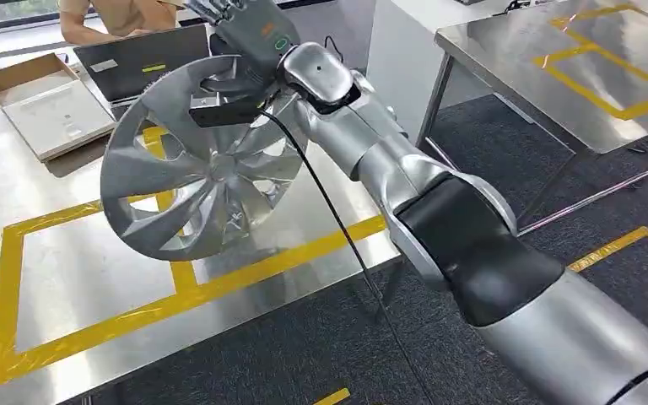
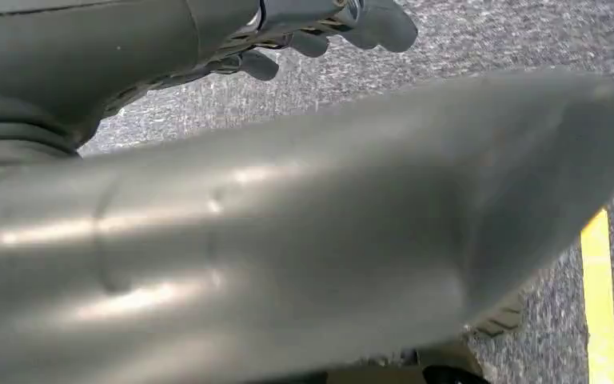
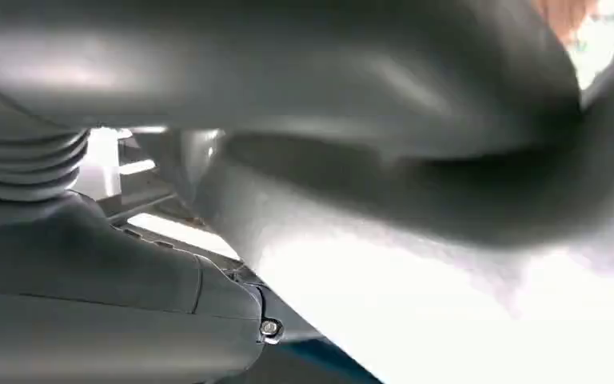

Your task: Take the parts from the cabinet and place them on the table.

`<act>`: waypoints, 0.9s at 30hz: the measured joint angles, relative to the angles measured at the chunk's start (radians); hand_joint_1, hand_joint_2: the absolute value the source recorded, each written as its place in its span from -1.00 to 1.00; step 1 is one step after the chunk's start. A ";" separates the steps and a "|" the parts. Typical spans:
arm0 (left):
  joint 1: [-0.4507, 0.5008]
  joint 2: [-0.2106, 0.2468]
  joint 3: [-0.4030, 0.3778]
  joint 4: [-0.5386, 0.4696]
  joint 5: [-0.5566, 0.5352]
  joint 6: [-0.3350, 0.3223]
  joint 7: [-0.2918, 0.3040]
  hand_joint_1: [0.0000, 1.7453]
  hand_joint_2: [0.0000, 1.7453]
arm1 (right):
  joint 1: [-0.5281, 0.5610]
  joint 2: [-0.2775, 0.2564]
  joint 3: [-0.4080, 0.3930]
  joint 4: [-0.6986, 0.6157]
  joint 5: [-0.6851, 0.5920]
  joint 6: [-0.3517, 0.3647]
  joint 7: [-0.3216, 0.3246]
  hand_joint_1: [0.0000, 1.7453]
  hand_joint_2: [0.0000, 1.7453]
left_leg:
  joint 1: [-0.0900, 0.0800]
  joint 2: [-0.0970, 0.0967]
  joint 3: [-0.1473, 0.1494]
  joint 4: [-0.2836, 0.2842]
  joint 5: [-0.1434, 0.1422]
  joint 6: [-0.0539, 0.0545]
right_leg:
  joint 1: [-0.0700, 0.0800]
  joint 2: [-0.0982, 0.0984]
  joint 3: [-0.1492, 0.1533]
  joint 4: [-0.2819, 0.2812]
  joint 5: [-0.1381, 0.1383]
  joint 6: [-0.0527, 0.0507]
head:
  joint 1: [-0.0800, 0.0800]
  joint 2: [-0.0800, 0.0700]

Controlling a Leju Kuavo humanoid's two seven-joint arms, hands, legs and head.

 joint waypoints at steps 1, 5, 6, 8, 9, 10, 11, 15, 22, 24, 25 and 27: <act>0.000 -0.002 -0.004 0.000 -0.001 -0.006 0.000 -1.00 -1.00 | -0.011 0.003 0.011 0.015 0.015 0.031 0.007 -1.00 -1.00 | 0.000 0.000 0.000 0.000 0.000 0.000 | 0.000 0.000 0.000 0.000 0.000 0.000 | 0.000 0.000; 0.001 -0.009 -0.016 0.002 -0.010 -0.024 0.002 -1.00 -1.00 | -0.038 0.007 0.048 0.068 0.080 0.194 0.081 -1.00 -1.00 | 0.001 0.000 0.001 0.000 0.000 0.000 | 0.001 0.000 0.001 0.000 0.000 0.000 | 0.000 0.000; 0.001 -0.011 -0.019 0.003 -0.010 -0.024 0.003 -1.00 -1.00 | -0.037 0.007 0.059 0.080 0.088 0.211 0.102 -1.00 -1.00 | 0.001 0.000 0.001 0.000 0.000 0.000 | 0.001 0.000 0.001 0.000 0.000 0.000 | 0.000 0.000; 0.003 -0.011 -0.021 0.006 -0.010 -0.023 0.005 -1.00 -1.00 | -0.037 0.007 0.067 0.097 0.090 0.227 0.134 -1.00 -1.00 | 0.001 0.000 0.001 0.000 0.000 0.000 | 0.000 0.000 0.001 0.000 0.000 0.000 | 0.000 0.000; 0.003 -0.011 -0.021 0.006 -0.010 -0.023 0.005 -1.00 -1.00 | -0.037 0.007 0.072 0.104 0.090 0.229 0.138 -1.00 -1.00 | 0.001 0.000 0.001 0.000 0.000 0.000 | 0.000 0.000 0.001 0.000 0.000 0.000 | 0.000 0.000; 0.003 -0.011 -0.021 0.007 -0.010 -0.023 0.005 -1.00 -1.00 | -0.037 0.006 0.075 0.112 0.091 0.231 0.144 -1.00 -1.00 | 0.001 0.000 0.002 0.000 0.000 0.000 | 0.000 0.001 0.001 0.000 0.000 0.000 | 0.000 0.000; 0.004 -0.011 -0.021 0.008 -0.010 -0.023 0.006 -1.00 -1.00 | -0.037 0.005 0.077 0.116 0.092 0.238 0.148 -1.00 -1.00 | 0.001 0.001 0.002 0.000 0.000 0.000 | 0.000 0.001 0.001 0.000 0.000 0.000 | 0.000 0.000; 0.004 -0.011 -0.022 0.010 -0.021 -0.016 0.039 -1.00 -1.00 | -0.037 -0.004 0.096 0.134 0.122 0.295 0.149 -1.00 -1.00 | 0.001 0.001 0.003 0.000 0.000 -0.001 | 0.000 0.001 0.002 0.000 0.000 0.000 | 0.000 0.000; 0.010 -0.011 -0.038 0.011 -0.048 -0.014 0.053 -1.00 -1.00 | -0.005 -0.042 0.162 0.147 0.151 0.227 0.087 -1.00 -1.00 | 0.001 0.002 0.003 0.000 0.000 -0.001 | 0.001 0.001 0.002 0.000 0.000 0.000 | 0.000 0.000; 0.010 -0.012 -0.038 0.012 -0.043 -0.014 0.035 -1.00 -1.00 | 0.010 -0.048 0.197 0.148 0.146 0.182 0.085 -1.00 -1.00 | 0.001 0.003 0.004 0.000 0.000 -0.001 | 0.001 0.002 0.002 0.000 0.000 0.000 | 0.000 0.000; 0.010 -0.012 -0.038 0.013 -0.040 -0.014 0.032 -1.00 -1.00 | 0.016 -0.048 0.204 0.148 0.143 0.168 0.085 -1.00 -1.00 | 0.001 0.004 0.004 0.000 0.000 -0.001 | 0.001 0.002 0.002 0.000 0.000 0.000 | 0.000 0.000; 0.010 -0.012 -0.038 0.014 -0.039 -0.015 0.021 -1.00 -1.00 | 0.024 -0.052 0.217 0.149 0.140 0.156 0.085 -1.00 -1.00 | 0.001 0.004 0.004 0.000 0.000 -0.001 | 0.001 0.002 0.002 0.000 0.000 0.000 | 0.000 0.000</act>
